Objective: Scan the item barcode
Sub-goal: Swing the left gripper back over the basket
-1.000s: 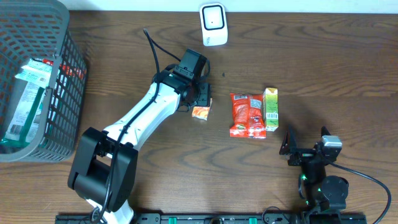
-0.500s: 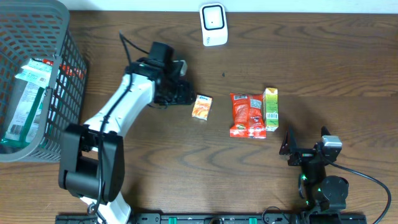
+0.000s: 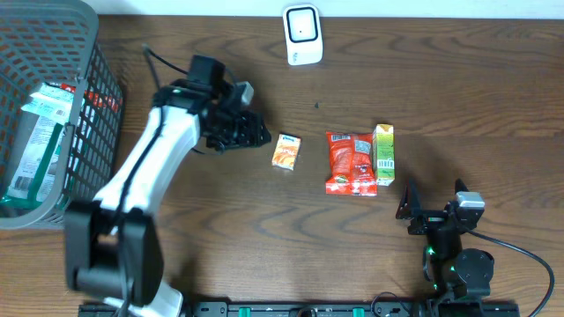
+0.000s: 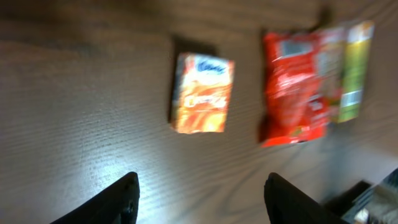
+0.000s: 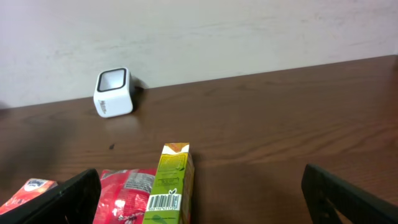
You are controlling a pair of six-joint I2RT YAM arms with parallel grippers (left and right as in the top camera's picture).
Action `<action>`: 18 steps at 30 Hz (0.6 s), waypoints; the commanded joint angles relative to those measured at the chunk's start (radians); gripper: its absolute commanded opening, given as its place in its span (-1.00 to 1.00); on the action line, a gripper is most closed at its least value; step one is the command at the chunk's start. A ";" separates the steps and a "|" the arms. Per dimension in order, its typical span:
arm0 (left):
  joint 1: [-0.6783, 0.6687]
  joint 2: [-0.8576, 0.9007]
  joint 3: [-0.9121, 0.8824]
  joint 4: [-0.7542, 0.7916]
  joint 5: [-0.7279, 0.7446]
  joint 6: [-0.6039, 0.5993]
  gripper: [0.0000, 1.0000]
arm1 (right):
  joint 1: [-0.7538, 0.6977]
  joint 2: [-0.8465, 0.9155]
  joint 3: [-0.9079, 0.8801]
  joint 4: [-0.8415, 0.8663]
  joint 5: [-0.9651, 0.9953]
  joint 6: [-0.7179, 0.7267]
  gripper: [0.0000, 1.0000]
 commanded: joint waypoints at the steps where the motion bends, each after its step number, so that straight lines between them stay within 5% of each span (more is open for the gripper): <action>1: 0.057 -0.144 0.132 -0.034 0.013 -0.043 0.31 | -0.004 -0.005 -0.001 -0.004 -0.005 -0.011 0.98; 10: 0.278 -0.170 0.663 -0.306 -0.230 -0.067 0.32 | -0.004 -0.005 -0.001 -0.004 -0.005 -0.011 0.99; 18: 0.520 -0.153 0.754 -0.233 -0.549 -0.212 0.42 | -0.004 -0.005 -0.001 -0.004 -0.005 -0.011 0.98</action>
